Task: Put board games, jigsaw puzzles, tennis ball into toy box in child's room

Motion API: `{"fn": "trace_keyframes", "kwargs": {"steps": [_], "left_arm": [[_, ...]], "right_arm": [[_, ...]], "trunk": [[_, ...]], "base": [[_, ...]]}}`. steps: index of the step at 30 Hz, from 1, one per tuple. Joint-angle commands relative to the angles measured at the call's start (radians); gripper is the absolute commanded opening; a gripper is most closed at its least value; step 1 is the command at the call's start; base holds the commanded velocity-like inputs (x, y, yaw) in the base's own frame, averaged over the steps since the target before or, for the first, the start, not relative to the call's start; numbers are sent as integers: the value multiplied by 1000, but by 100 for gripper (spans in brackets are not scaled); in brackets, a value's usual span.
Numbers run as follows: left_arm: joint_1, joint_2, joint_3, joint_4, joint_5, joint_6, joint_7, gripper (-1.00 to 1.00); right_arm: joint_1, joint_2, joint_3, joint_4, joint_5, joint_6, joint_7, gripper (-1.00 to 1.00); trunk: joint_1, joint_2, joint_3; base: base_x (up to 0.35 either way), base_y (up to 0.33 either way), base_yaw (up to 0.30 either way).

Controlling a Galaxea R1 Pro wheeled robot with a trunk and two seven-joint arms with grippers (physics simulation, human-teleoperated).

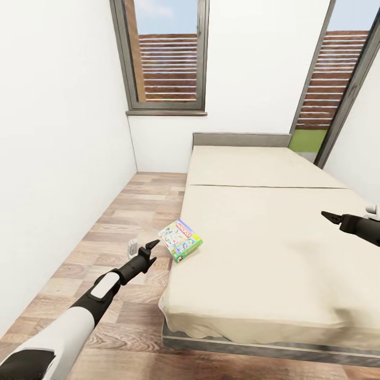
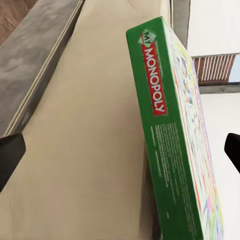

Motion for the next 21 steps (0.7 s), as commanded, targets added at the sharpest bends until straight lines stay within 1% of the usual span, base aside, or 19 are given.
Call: {"fn": "trace_keyframes", "kwargs": {"steps": [1, 7, 15, 21], "left_arm": [[-2, 2, -7, 3, 10, 2, -1, 100], [-5, 4, -7, 8, 11, 4, -2, 100], [-5, 7, -7, 10, 13, 6, -4, 100], [-6, 9, -7, 10, 13, 6, -5, 100]], "right_arm": [[-1, 0, -1, 0, 8, 5, 10, 100], [-1, 0, -1, 0, 8, 5, 10, 100], [-1, 0, -1, 0, 8, 5, 10, 100], [-1, 0, -1, 0, 8, 5, 11, 100]], "trunk": [[0, 0, -1], [0, 0, -1], [0, 0, -1], [0, 0, -1]], "base": [[0, 0, 0], [0, 0, -27], [0, 0, -189], [0, 0, -84]]}}
